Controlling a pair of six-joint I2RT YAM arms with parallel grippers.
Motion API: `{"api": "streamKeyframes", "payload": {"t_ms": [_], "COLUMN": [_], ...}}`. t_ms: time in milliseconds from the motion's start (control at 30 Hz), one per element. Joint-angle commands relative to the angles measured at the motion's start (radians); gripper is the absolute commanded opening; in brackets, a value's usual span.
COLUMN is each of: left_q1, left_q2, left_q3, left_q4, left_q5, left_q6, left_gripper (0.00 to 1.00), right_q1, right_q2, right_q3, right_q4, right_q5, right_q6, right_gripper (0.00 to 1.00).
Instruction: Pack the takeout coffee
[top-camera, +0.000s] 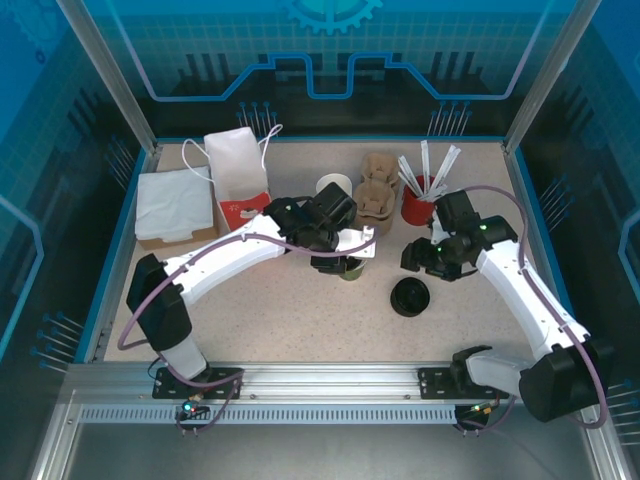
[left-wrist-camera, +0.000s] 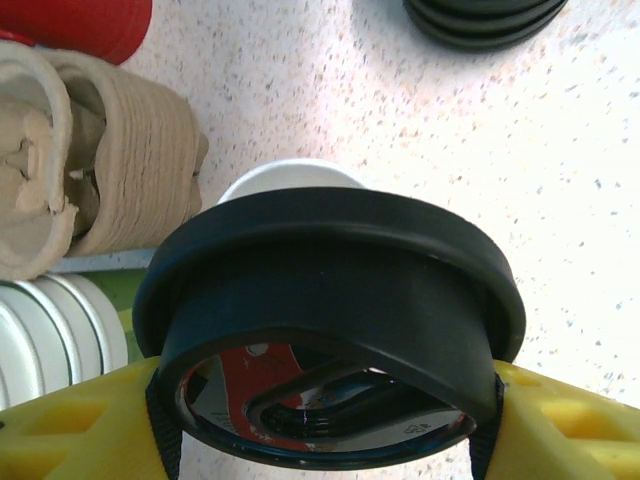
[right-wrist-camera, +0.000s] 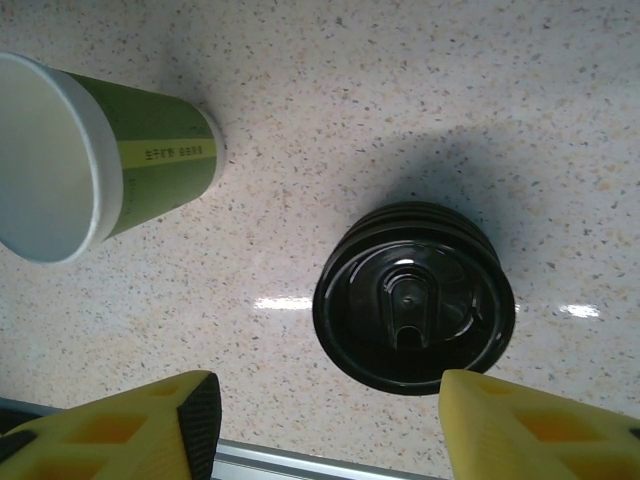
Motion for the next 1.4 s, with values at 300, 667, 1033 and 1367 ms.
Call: {"api": "streamKeyframes", "payload": {"t_ms": [300,667,1033,1367], "left_q1": [-0.02,-0.023,-0.032,-0.034], "left_q2": [0.123,0.21,0.252,0.276], "left_q3": [0.171,0.279,0.321,0.343], "left_q4": [-0.148,-0.222,-0.247,-0.268], "left_q5": [-0.101,-0.14,-0.135,-0.138], "left_q6": [0.085,0.13,0.145,0.153], "left_gripper": [0.65,0.65,0.65,0.66], "right_q1": [-0.055,-0.075,-0.147,-0.227], "right_q2": [-0.063,-0.066,-0.144,-0.196], "right_q3": [-0.059,-0.076,-0.115,-0.153], "right_q4": [-0.016,-0.004,0.026,0.038], "right_q5": [-0.007,-0.03,-0.072,-0.132], "right_q6": [-0.028,-0.035,-0.022,-0.033], "right_gripper": [0.61,0.61,0.85,0.96]}}
